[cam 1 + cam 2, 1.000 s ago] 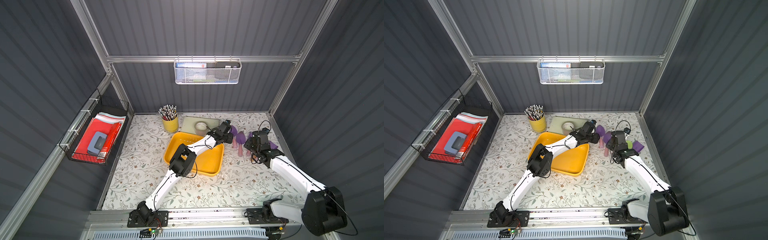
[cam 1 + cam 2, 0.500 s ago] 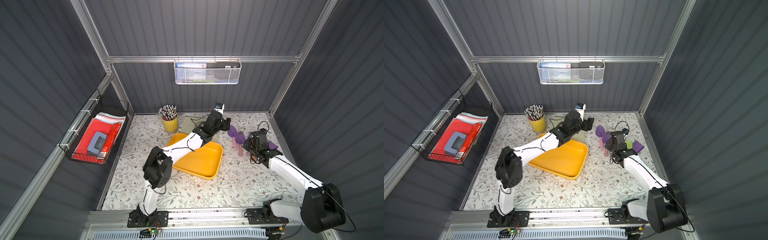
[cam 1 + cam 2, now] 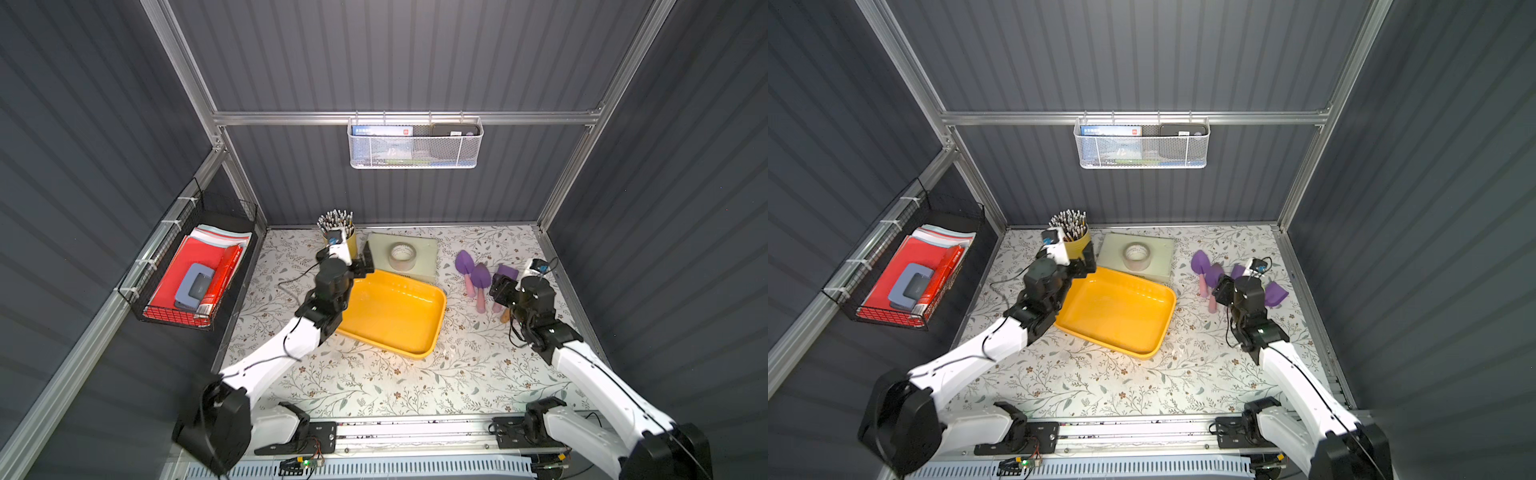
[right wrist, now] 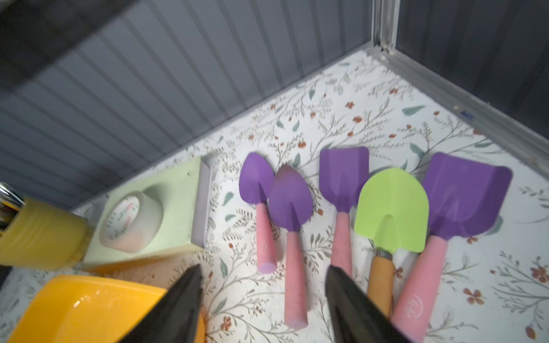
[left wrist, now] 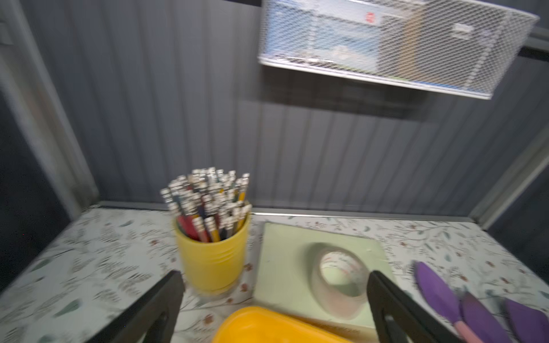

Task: Take the shovel out of the storage box
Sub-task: Reset both arms

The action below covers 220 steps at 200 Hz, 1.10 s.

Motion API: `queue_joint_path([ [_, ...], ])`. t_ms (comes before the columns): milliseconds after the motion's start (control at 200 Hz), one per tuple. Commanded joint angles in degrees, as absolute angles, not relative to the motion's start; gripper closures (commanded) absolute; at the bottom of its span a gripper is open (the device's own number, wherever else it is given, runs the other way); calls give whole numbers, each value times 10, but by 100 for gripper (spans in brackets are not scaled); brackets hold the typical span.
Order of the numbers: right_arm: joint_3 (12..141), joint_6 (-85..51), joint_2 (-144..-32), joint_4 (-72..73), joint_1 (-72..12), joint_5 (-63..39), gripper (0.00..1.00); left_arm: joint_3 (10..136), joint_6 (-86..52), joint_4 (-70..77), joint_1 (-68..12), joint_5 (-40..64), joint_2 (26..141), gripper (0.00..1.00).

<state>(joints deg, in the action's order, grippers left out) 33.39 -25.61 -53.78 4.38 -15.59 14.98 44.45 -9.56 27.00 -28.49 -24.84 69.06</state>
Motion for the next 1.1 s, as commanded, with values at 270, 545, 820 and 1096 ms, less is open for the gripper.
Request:
queue_joint_path([
  [270,181,-63,-474,300,-156,238,1,346,-72,371,-281,-582,716,1],
  [545,67,-16,-464,485,-153,308,1,167,-6,753,-251,-541,781,1],
  [820,50,6,-594,602,-119,240,1,225,103,892,-218,-435,971,1],
  [1096,82,7,-758,706,-80,195,1,230,71,845,-184,-378,973,1],
])
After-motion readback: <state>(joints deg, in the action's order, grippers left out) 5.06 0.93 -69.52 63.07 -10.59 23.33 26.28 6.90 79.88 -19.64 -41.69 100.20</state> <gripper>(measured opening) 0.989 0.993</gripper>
